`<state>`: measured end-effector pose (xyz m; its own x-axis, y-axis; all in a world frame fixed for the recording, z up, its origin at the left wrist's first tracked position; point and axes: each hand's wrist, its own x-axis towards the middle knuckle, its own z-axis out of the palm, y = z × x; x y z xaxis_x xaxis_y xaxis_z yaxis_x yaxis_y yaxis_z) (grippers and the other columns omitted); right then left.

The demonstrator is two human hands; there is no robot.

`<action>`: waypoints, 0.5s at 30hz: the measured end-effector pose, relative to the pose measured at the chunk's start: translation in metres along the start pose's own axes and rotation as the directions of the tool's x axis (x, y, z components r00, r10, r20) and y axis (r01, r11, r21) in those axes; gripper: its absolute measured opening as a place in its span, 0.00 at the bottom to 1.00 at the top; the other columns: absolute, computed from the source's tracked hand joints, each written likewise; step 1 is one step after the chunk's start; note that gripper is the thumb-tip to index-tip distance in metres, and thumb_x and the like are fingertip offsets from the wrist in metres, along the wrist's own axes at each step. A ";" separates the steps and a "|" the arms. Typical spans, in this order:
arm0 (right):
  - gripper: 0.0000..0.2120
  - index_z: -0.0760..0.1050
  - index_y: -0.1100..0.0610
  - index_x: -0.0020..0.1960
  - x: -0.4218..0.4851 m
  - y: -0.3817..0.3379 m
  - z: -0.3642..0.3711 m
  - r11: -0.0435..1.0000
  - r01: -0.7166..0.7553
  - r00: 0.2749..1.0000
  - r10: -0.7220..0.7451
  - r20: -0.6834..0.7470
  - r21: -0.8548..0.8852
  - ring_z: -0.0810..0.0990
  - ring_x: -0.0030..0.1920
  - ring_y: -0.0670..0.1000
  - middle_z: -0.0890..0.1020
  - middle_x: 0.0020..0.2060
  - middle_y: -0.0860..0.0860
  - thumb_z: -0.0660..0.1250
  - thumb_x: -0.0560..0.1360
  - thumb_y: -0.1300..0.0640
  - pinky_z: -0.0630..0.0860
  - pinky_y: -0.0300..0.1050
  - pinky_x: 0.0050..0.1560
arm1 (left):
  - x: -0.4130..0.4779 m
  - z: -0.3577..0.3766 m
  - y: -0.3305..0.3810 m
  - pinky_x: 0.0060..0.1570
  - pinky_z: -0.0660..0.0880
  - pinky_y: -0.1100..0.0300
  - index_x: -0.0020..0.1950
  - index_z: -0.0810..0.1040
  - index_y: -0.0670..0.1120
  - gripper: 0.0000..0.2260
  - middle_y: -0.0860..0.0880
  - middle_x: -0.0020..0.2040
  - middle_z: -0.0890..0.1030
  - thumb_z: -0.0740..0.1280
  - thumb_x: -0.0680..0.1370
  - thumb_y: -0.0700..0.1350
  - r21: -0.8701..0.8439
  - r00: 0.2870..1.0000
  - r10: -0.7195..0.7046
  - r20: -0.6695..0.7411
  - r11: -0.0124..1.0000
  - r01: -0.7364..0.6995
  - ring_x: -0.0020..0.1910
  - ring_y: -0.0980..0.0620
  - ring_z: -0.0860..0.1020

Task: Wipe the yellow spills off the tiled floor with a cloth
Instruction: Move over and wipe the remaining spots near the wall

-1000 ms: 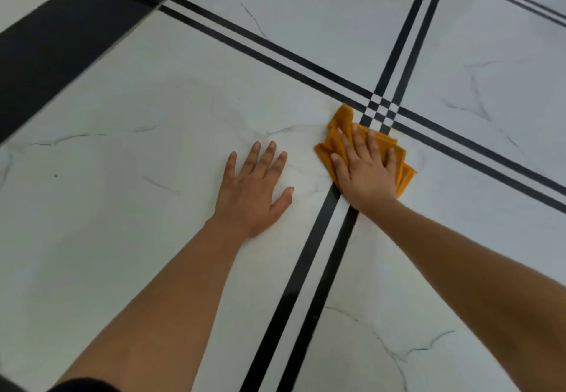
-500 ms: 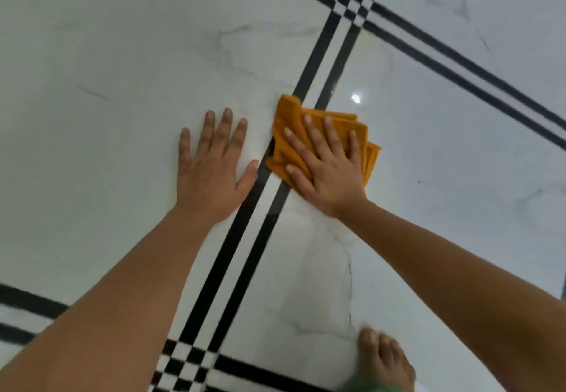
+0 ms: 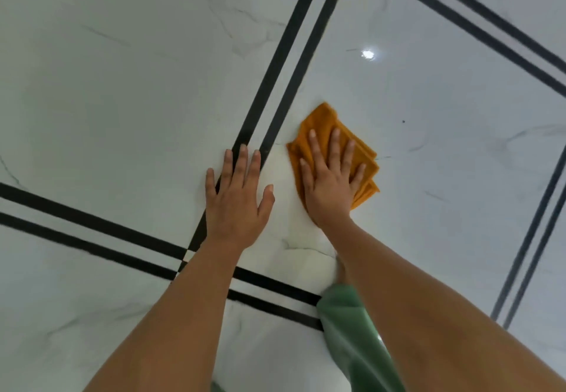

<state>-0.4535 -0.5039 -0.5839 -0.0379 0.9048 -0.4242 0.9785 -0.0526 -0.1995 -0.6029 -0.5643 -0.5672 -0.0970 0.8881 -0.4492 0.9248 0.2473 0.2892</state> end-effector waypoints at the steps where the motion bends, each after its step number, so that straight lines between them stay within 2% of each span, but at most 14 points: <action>1: 0.24 0.44 0.38 0.74 -0.009 0.003 -0.009 0.999 0.044 0.997 -0.045 0.064 0.015 0.35 0.75 0.52 0.42 0.76 0.44 0.45 0.79 0.41 0.34 0.59 0.70 | -0.010 -0.007 0.007 0.71 0.47 0.44 0.77 0.50 0.49 0.30 0.47 0.77 0.52 0.40 0.76 0.59 -0.013 0.999 -0.023 0.031 1.000 0.023 0.76 0.47 0.49; 3: 0.22 0.52 0.40 0.74 -0.022 0.011 -0.035 0.986 0.048 0.983 -0.075 0.165 0.161 0.42 0.76 0.53 0.48 0.76 0.46 0.48 0.80 0.44 0.42 0.57 0.72 | -0.028 -0.025 0.023 0.71 0.44 0.45 0.77 0.48 0.50 0.28 0.48 0.78 0.49 0.41 0.78 0.59 -0.061 0.992 -0.094 0.082 0.993 0.099 0.76 0.48 0.46; 5: 0.20 0.63 0.47 0.72 -0.032 0.011 -0.068 0.934 -0.048 0.991 -0.001 0.136 0.355 0.56 0.73 0.56 0.59 0.73 0.53 0.53 0.80 0.48 0.55 0.50 0.70 | -0.043 -0.053 0.042 0.72 0.42 0.46 0.77 0.46 0.50 0.26 0.49 0.78 0.47 0.44 0.80 0.57 -0.108 0.981 -0.151 0.122 0.981 0.164 0.76 0.49 0.43; 6: 0.19 0.67 0.51 0.70 -0.038 0.007 -0.085 0.905 -0.082 0.994 0.044 0.100 0.416 0.63 0.68 0.57 0.64 0.68 0.56 0.54 0.80 0.50 0.60 0.45 0.65 | -0.049 -0.067 0.050 0.72 0.41 0.46 0.77 0.45 0.50 0.26 0.50 0.78 0.47 0.45 0.81 0.56 -0.121 0.977 -0.162 0.138 0.976 0.179 0.76 0.50 0.42; 8: 0.15 0.72 0.55 0.64 -0.052 -0.007 -0.132 0.849 -0.129 0.991 0.091 0.099 0.513 0.72 0.56 0.54 0.71 0.55 0.55 0.56 0.80 0.54 0.66 0.38 0.52 | -0.063 -0.105 0.066 0.72 0.41 0.47 0.77 0.44 0.50 0.25 0.50 0.78 0.46 0.45 0.81 0.55 -0.150 0.970 -0.177 0.164 0.968 0.202 0.76 0.50 0.42; 10: 0.08 0.73 0.54 0.55 -0.069 -0.023 -0.189 0.732 -0.182 0.983 0.121 0.137 0.656 0.75 0.42 0.49 0.75 0.42 0.50 0.56 0.80 0.57 0.69 0.35 0.41 | -0.079 -0.153 0.082 0.72 0.42 0.47 0.77 0.43 0.50 0.25 0.51 0.78 0.46 0.44 0.81 0.55 -0.185 0.968 -0.190 0.166 0.958 0.220 0.76 0.51 0.42; 11: 0.07 0.72 0.53 0.55 -0.079 -0.032 -0.221 0.659 -0.222 0.975 0.144 0.169 0.719 0.75 0.40 0.46 0.76 0.40 0.46 0.57 0.80 0.58 0.71 0.36 0.40 | -0.088 -0.181 0.091 0.72 0.42 0.47 0.77 0.44 0.50 0.25 0.51 0.78 0.47 0.44 0.81 0.55 -0.204 0.966 -0.204 0.161 0.950 0.235 0.76 0.51 0.43; 13: 0.08 0.71 0.53 0.57 -0.096 -0.046 -0.271 0.587 -0.278 0.961 0.161 0.227 0.760 0.75 0.43 0.46 0.76 0.43 0.45 0.58 0.80 0.57 0.71 0.41 0.45 | -0.105 -0.229 0.107 0.72 0.45 0.47 0.77 0.45 0.50 0.25 0.51 0.78 0.49 0.45 0.81 0.55 -0.266 0.960 -0.240 0.146 0.925 0.272 0.76 0.51 0.45; 15: 0.06 0.71 0.54 0.55 -0.119 -0.062 -0.331 0.578 -0.251 0.966 0.095 0.241 0.776 0.75 0.45 0.48 0.76 0.43 0.46 0.59 0.79 0.58 0.72 0.41 0.45 | -0.128 -0.285 0.127 0.72 0.48 0.47 0.77 0.47 0.50 0.24 0.50 0.77 0.52 0.46 0.82 0.55 -0.342 0.955 -0.279 0.100 0.892 0.296 0.76 0.50 0.48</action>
<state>-0.4428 -0.4687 -0.2289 0.0079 0.7668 -0.6418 0.4178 -0.5856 -0.6946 -0.5779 -0.5366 -0.2324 -0.3136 0.7405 -0.5944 0.6702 0.6160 0.4139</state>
